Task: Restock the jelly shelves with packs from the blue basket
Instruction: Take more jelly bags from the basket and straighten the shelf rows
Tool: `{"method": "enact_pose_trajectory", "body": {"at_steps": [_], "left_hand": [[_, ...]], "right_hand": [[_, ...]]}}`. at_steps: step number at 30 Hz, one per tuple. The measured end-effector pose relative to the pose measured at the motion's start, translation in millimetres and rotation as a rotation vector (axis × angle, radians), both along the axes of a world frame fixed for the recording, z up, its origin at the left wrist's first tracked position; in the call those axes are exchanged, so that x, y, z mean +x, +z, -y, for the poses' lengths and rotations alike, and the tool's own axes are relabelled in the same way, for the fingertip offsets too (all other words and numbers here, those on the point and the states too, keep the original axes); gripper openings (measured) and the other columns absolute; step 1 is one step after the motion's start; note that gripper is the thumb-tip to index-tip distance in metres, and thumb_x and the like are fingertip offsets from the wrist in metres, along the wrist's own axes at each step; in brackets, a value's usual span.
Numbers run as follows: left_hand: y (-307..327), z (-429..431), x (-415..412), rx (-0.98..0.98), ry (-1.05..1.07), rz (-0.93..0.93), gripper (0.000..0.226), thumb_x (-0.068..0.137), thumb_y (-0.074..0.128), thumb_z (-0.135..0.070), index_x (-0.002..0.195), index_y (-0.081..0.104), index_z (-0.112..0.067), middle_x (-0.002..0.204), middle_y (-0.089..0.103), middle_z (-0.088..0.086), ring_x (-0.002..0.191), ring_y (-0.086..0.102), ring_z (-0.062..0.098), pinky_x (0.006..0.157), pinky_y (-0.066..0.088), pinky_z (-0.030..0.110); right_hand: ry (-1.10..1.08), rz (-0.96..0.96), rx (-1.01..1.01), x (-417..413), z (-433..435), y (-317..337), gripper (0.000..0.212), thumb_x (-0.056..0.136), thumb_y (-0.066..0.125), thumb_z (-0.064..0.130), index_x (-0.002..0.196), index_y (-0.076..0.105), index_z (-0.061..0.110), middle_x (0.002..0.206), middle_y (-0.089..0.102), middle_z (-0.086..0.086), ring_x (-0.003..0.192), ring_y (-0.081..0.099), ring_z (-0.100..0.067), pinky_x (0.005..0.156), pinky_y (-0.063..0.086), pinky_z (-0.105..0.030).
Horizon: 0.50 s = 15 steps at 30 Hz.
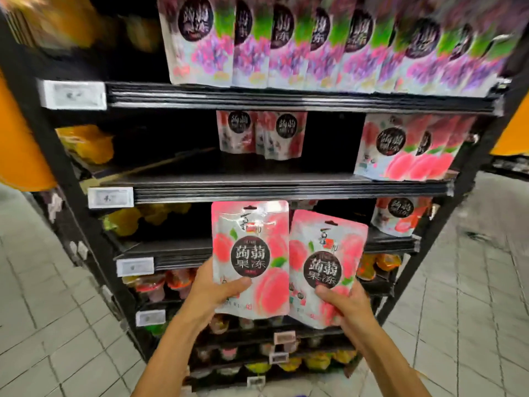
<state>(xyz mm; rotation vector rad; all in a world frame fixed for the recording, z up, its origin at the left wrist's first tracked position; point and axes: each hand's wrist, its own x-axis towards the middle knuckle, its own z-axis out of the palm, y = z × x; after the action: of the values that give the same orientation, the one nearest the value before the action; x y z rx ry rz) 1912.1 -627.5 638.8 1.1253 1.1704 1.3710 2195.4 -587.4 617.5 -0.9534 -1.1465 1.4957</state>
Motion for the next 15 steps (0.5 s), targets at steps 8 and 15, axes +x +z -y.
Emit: {"method": "enact_pose_trajectory", "body": {"at_steps": [8, 15], "left_hand": [[44, -28, 25, 0.118, -0.050, -0.026, 0.061, 0.060, 0.092, -0.026, 0.115, 0.066, -0.021, 0.111, 0.073, 0.013, 0.101, 0.071, 0.034, 0.085, 0.058, 0.051], [72, -61, 56, 0.161, 0.014, -0.062, 0.061, 0.056, 0.091, -0.029, 0.111, 0.066, -0.018, 0.103, 0.076, 0.009, 0.093, 0.074, 0.027, 0.072, 0.062, 0.037]], "right_hand": [[-0.192, 0.007, 0.156, 31, -26, 49, 0.076, 0.061, 0.089, 0.028, 0.129, 0.057, 0.029, 0.113, 0.073, -0.007, 0.101, 0.071, -0.028, 0.076, 0.060, -0.041], [-0.134, -0.011, 0.135, 55, -65, 85, 0.058, 0.066, 0.083, 0.029, 0.120, 0.060, 0.029, 0.113, 0.073, -0.008, 0.100, 0.071, -0.030, 0.080, 0.058, -0.056]]}}
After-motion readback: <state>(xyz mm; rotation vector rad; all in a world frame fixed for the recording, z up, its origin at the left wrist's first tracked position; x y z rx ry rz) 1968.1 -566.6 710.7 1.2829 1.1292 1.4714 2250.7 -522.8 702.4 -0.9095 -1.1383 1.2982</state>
